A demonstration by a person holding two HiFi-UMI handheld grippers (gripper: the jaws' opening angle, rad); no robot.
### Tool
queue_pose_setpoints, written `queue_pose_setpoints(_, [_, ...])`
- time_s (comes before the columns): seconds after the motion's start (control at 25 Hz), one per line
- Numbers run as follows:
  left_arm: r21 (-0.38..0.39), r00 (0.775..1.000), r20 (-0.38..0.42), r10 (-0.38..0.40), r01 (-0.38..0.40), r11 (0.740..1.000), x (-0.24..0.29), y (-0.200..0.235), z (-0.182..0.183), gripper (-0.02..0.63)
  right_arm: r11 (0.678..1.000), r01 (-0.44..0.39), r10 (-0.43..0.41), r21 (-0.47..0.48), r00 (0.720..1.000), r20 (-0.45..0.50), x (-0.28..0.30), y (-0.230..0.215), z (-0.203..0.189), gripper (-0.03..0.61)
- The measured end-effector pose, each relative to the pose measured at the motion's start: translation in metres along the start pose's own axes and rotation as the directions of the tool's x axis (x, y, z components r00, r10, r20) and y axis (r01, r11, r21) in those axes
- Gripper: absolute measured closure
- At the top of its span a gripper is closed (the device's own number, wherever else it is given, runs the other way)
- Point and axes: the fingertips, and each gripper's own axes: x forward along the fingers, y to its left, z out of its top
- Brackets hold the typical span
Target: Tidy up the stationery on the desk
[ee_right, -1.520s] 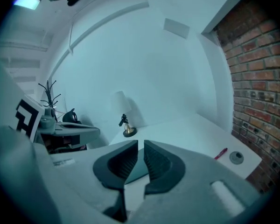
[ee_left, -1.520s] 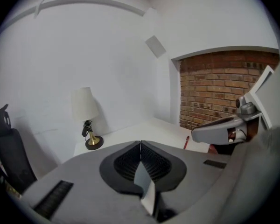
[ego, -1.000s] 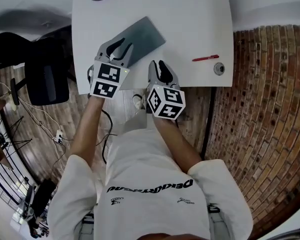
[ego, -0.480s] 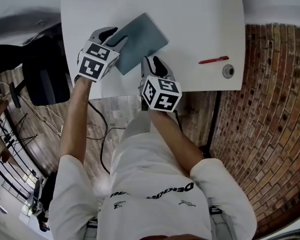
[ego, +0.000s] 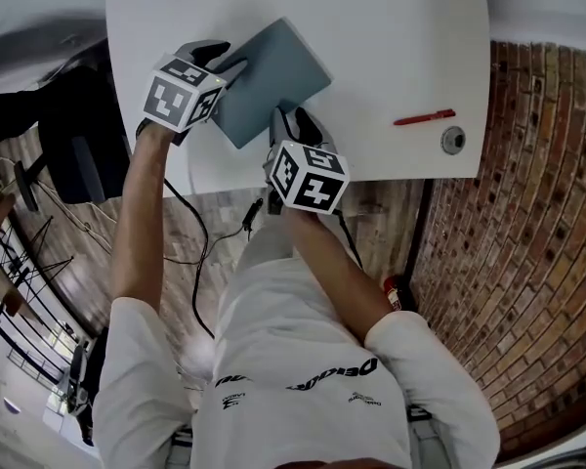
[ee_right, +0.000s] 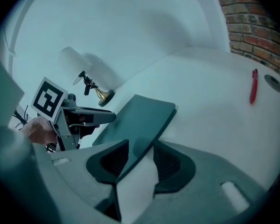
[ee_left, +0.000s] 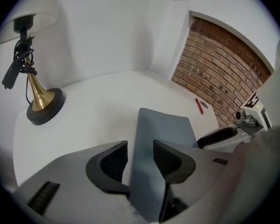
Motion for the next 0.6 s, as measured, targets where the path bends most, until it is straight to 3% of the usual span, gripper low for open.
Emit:
queue_pose_setpoints(0.36, [-0.018, 0.998, -0.051, -0.048, 0.047, 0.999, 0.013, -0.006, -0.010, 0.445, 1.000, 0.027, -0.027, -0.003, 1.000, -0.006, 0.008, -0.008, 0.000, 0.431])
queue_pose_setpoints(0.6, [-0.026, 0.997, -0.077, -0.028, 0.026, 0.999, 0.014, -0.007, -0.010, 0.446, 0.999, 0.034, -0.035, -0.041, 0.999, -0.016, 0.011, -0.009, 0.000, 0.446])
